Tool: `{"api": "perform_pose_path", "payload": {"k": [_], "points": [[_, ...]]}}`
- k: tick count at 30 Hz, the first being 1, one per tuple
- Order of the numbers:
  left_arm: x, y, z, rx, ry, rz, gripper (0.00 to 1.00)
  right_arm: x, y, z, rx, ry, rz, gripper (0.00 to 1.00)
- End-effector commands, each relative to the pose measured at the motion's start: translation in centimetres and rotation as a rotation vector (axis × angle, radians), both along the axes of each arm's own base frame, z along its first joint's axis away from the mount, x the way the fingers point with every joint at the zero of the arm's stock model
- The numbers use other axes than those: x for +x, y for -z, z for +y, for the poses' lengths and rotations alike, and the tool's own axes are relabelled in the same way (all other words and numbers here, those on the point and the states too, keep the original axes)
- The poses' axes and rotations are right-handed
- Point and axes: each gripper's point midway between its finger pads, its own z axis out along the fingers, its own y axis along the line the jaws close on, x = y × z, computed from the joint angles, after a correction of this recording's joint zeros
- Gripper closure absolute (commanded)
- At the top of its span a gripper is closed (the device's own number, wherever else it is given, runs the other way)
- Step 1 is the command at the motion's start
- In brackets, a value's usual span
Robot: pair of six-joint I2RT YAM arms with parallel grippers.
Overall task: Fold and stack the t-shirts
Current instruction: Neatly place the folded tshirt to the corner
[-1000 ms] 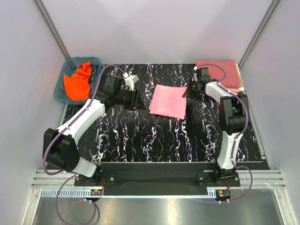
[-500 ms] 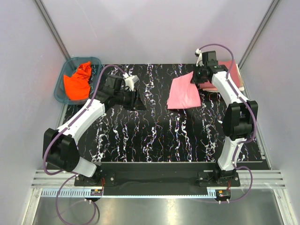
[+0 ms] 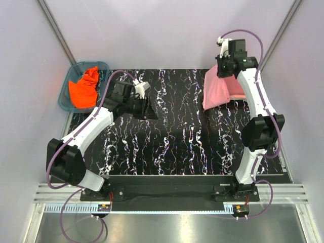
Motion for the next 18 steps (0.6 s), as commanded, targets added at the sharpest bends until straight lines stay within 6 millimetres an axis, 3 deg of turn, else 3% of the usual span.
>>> {"api": "perform_pose_path", "payload": {"k": [1, 2, 4, 5, 7, 8, 9, 13, 14, 15, 17, 18], "points": [[-0.2, -0.9, -0.3, -0.036, 0.030, -0.032, 0.57, 1.1, -4.6, -1.8, -0.070, -0.022, -0.104, 1.00], [-0.2, -0.8, -0.3, -0.035, 0.030, -0.029, 0.58, 1.6, -6.4, -2.4, -0.076, -0.013, -0.141, 1.00], [-0.2, -1.0, -0.3, -0.033, 0.029, -0.038, 0.57, 2.1, -5.6, -3.0, -0.089, -0.009, -0.107, 1.00], [-0.1, -1.1, -0.1, -0.030, 0.022, -0.044, 0.57, 2.4, -7.1, -3.3, -0.092, -0.007, -0.142, 1.00], [0.1, -1.0, 0.0, -0.023, 0.012, -0.046, 0.57, 2.8, -6.0, -3.5, -0.094, -0.019, -0.101, 1.00], [0.0, -0.9, -0.1, -0.024, 0.014, -0.041, 0.57, 3.1, -6.9, -3.9, -0.102, -0.011, -0.125, 1.00], [0.0, -0.8, 0.0, -0.023, 0.013, -0.037, 0.57, 3.6, -5.8, -4.8, -0.108, 0.001, -0.099, 1.00], [-0.1, -0.8, -0.1, -0.025, 0.018, -0.037, 0.57, 4.4, -5.1, -6.6, -0.122, 0.019, -0.088, 1.00], [0.0, -0.9, 0.0, -0.023, 0.015, -0.042, 0.57, 4.7, -5.5, -8.6, -0.134, 0.051, -0.104, 1.00], [0.0, -0.7, 0.0, -0.020, 0.013, -0.042, 0.57, 5.3, -4.5, -9.2, -0.141, 0.055, -0.088, 1.00], [0.0, -0.7, 0.0, -0.021, 0.014, -0.038, 0.57, 6.0, -4.8, -11.4, -0.155, 0.076, -0.116, 1.00], [-0.1, -0.6, -0.1, -0.022, 0.019, -0.034, 0.57, 6.9, -3.2, -12.4, -0.167, 0.088, -0.097, 1.00]]}}
